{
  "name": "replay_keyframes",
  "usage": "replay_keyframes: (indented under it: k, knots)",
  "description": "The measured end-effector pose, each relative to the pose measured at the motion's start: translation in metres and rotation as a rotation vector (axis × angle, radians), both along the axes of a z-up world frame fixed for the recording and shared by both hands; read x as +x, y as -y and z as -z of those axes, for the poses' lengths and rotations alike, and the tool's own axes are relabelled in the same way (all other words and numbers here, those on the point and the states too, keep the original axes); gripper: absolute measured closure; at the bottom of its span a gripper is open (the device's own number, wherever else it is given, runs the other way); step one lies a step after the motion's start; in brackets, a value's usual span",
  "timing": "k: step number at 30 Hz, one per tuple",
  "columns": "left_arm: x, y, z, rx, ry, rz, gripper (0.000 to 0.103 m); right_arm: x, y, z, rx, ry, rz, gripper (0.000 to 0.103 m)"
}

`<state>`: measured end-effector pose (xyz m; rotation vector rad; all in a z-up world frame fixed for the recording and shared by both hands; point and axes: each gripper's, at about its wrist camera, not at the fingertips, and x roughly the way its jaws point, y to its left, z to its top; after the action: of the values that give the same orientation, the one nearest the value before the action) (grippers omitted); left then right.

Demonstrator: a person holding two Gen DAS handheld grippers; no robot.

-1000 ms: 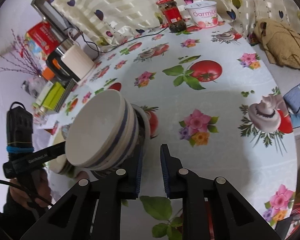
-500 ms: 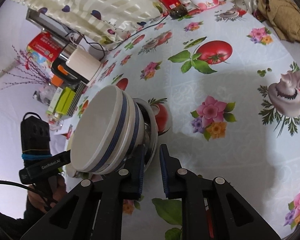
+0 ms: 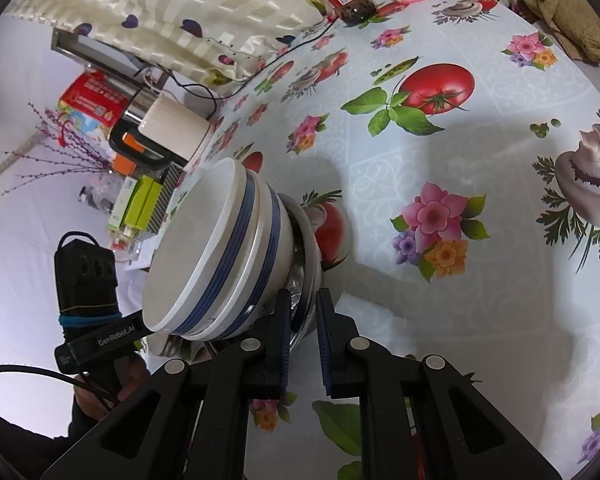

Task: Organize plates and bowls
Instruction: 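Lift the bowl stack with both grippers and carry it toward the beige plates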

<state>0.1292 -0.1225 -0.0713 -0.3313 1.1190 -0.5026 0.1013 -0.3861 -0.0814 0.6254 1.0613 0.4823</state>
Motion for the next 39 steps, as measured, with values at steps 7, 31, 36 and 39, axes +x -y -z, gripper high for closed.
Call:
replay_keyframes:
  k: [7, 31, 36, 39]
  knots:
    - [-0.004, 0.006, -0.004, 0.055, 0.043, 0.009, 0.090, -0.001, -0.002, -0.003, -0.023, 0.015, 0.000, 0.091]
    - [-0.011, 0.000, -0.026, 0.092, 0.090, -0.007, 0.090, 0.002, -0.013, -0.019, -0.056, 0.036, -0.012, 0.091]
    - [-0.015, -0.008, -0.031, 0.088, 0.099, -0.021, 0.090, 0.001, -0.019, -0.027, -0.063, 0.049, -0.020, 0.091]
    - [-0.018, -0.013, -0.034, 0.086, 0.103, -0.032, 0.090, 0.002, -0.023, -0.032, -0.068, 0.057, -0.029, 0.091]
